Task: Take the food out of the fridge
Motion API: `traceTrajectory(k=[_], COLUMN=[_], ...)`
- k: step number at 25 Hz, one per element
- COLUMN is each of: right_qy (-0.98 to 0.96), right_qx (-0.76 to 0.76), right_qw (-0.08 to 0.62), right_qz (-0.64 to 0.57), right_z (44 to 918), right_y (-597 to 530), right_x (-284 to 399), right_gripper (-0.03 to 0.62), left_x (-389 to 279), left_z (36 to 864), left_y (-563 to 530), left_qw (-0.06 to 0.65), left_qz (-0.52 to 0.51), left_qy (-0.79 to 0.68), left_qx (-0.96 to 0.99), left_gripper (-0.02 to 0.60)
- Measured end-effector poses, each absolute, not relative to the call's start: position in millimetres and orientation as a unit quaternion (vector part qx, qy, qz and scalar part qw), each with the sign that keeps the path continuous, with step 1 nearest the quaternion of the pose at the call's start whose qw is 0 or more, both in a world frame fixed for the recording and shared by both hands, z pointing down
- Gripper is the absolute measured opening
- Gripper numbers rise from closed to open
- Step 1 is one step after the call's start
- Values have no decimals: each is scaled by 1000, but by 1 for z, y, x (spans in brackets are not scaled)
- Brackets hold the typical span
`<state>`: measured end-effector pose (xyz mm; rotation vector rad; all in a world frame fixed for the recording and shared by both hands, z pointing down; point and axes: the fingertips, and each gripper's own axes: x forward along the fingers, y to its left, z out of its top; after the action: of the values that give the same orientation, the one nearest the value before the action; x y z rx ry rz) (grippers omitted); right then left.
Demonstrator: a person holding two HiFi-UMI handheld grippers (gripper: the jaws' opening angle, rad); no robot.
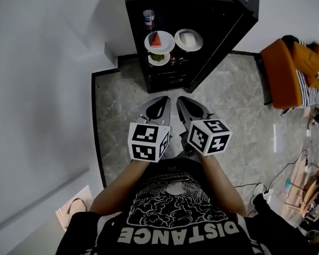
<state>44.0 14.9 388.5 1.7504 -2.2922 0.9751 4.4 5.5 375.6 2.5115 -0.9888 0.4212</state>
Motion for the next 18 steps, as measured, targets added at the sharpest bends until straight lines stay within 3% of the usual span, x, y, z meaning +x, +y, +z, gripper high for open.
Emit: traceTrajectory(k=[18], right_qy=[-711], right_qx=[545], right_qw=[-108], right_qz=[430], right_z=[463], right_y=[-105], right_x=[98], right_gripper=[5], left_x=[31], left_z=[402], left_y=[-89], left_qw=[188], left_qz=[134], left_qy=[-378], left_qx=[896], left_gripper=[2])
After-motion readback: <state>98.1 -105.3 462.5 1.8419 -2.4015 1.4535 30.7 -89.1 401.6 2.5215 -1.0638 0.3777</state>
